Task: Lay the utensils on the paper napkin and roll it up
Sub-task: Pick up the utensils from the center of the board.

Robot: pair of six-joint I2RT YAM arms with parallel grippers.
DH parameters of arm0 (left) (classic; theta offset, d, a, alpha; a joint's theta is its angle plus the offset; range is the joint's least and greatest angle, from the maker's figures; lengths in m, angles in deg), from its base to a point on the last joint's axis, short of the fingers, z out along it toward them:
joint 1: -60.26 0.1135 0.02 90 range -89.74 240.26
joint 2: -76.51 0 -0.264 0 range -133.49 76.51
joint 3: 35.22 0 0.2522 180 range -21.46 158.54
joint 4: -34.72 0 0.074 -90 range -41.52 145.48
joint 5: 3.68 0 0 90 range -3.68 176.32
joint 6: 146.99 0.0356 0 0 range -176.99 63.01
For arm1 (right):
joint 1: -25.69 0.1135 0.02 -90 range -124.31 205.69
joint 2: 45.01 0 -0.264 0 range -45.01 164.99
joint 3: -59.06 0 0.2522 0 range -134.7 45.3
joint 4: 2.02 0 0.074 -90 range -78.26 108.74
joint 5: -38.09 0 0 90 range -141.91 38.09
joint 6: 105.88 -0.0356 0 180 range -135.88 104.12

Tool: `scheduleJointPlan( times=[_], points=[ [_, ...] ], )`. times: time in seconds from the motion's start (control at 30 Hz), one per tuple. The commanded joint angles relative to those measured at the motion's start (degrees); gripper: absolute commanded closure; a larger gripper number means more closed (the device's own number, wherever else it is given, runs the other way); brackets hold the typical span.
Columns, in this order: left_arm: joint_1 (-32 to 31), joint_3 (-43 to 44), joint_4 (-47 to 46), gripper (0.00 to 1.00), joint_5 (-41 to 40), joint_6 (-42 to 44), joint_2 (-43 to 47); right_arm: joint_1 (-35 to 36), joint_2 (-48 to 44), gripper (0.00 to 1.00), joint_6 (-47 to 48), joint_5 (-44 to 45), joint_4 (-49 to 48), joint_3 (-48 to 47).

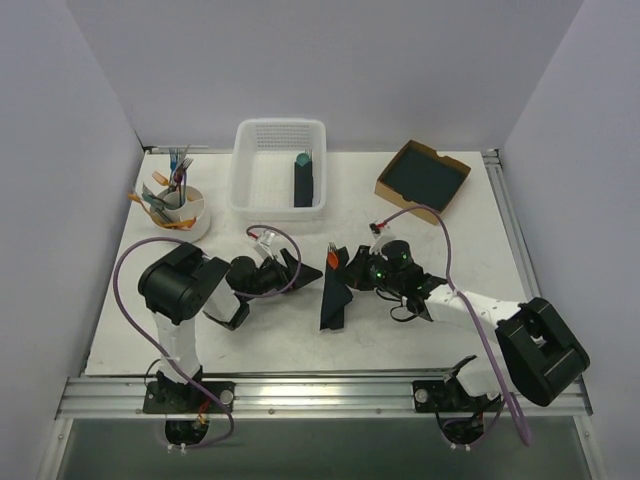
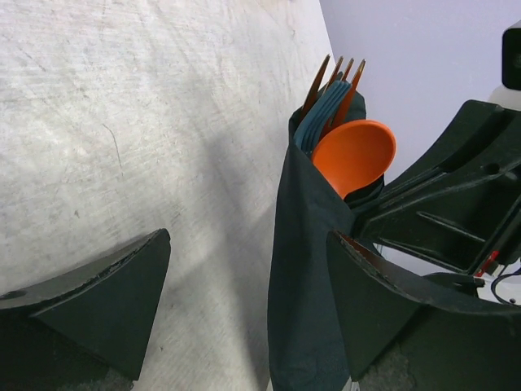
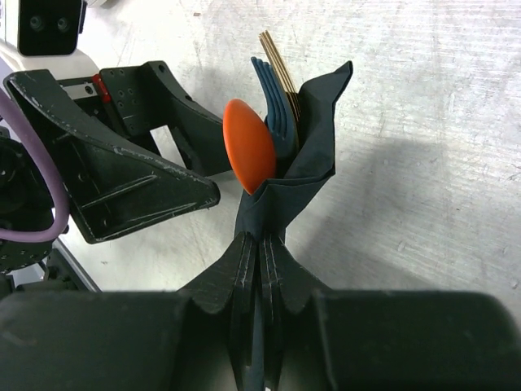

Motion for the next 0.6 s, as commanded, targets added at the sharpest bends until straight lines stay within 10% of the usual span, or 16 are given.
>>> scheduleJointPlan(
  times=[0.0, 0.57],
  points=[
    [0.12, -3.24, -12.56, 0.13, -0.93, 0.01, 0.49, 0.26, -3.34, 1.0, 0.74, -0.62, -0.04, -2.27],
    [0.12, -2.19, -6.49, 0.12, 2.67, -3.23, 14.82, 0.35, -9.23, 1.0, 1.44, -2.37, 8.14, -8.07]
  ],
)
